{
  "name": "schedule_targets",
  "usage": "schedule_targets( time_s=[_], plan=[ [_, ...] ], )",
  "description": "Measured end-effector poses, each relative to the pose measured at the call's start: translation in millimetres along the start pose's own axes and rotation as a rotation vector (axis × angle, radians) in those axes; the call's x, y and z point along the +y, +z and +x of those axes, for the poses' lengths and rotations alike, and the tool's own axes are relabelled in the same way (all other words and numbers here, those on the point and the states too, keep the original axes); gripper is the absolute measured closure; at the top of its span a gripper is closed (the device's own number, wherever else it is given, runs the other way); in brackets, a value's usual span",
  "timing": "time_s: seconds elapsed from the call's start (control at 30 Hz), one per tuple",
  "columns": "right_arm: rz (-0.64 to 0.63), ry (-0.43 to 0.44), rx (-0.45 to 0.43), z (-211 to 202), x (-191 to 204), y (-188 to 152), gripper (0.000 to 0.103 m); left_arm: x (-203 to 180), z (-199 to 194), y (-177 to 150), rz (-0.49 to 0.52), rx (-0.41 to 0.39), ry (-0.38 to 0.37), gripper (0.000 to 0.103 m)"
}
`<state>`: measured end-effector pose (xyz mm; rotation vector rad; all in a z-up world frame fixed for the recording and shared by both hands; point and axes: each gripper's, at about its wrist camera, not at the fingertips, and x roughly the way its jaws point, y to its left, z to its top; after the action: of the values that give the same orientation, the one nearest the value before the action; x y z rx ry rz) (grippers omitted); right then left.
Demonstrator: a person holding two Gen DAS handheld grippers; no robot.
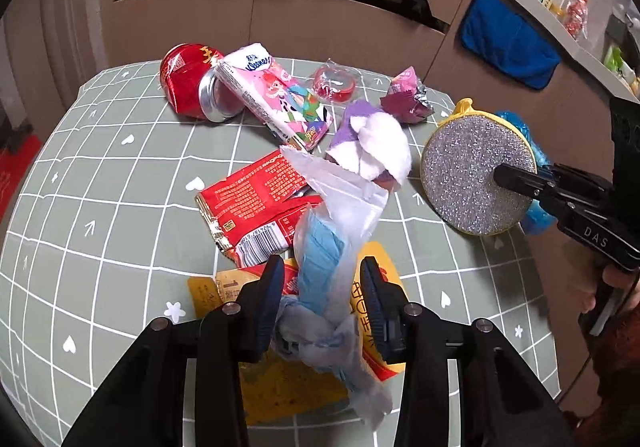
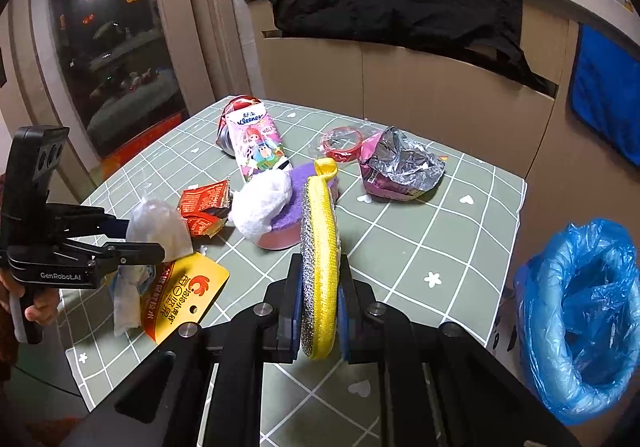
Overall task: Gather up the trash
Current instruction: 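Carry the sponge and tissue bundle over the bin with both tools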
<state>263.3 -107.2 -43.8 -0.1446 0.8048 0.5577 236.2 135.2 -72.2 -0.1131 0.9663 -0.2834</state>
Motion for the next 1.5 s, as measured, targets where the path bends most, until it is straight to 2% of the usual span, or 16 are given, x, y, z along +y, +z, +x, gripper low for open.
schedule_targets(
  time_s=[0.1, 0.2, 0.27, 0.47, 0.63, 0.73, 0.83, 1.07, 1.3, 1.5],
  plan=[
    [-0.004, -0.005, 0.003, 0, 0, 0, 0.090, -1, 1, 1, -0.024, -0.012, 0.015, 0.081],
    [-0.006, 0.001, 0.002, -1, 1, 0, 0.090, -1, 0, 3, -0.058, -0.024, 0.025, 0.087],
    [-0.007, 0.004, -0.001, -4, 1, 0, 0.091, -6, -6, 4, -0.046, -0.054, 0.060, 0.090],
    [0.007, 0.013, -0.053, -23, -4, 3, 0.091, -24, -41, 19, -0.038, -0.176, 0.105, 0.093],
    [0.018, 0.025, -0.155, -61, -12, 23, 0.091, -55, -79, 41, -0.006, -0.303, 0.125, 0.093],
    [-0.018, -0.001, -0.225, -89, -12, 37, 0.091, -74, -94, 53, 0.017, -0.369, 0.136, 0.093],
    [-0.052, -0.030, -0.275, -112, -13, 44, 0.091, -99, -110, 63, 0.044, -0.434, 0.117, 0.093],
    [-0.063, -0.074, -0.356, -156, -33, 43, 0.091, -145, -119, 77, 0.056, -0.498, 0.062, 0.093],
    [-0.025, -0.140, -0.422, -195, -74, 29, 0.091, -200, -115, 91, 0.102, -0.526, 0.024, 0.093],
    [0.046, -0.194, -0.436, -212, -115, 11, 0.091, -246, -91, 107, 0.144, -0.502, -0.030, 0.093]
  ],
)
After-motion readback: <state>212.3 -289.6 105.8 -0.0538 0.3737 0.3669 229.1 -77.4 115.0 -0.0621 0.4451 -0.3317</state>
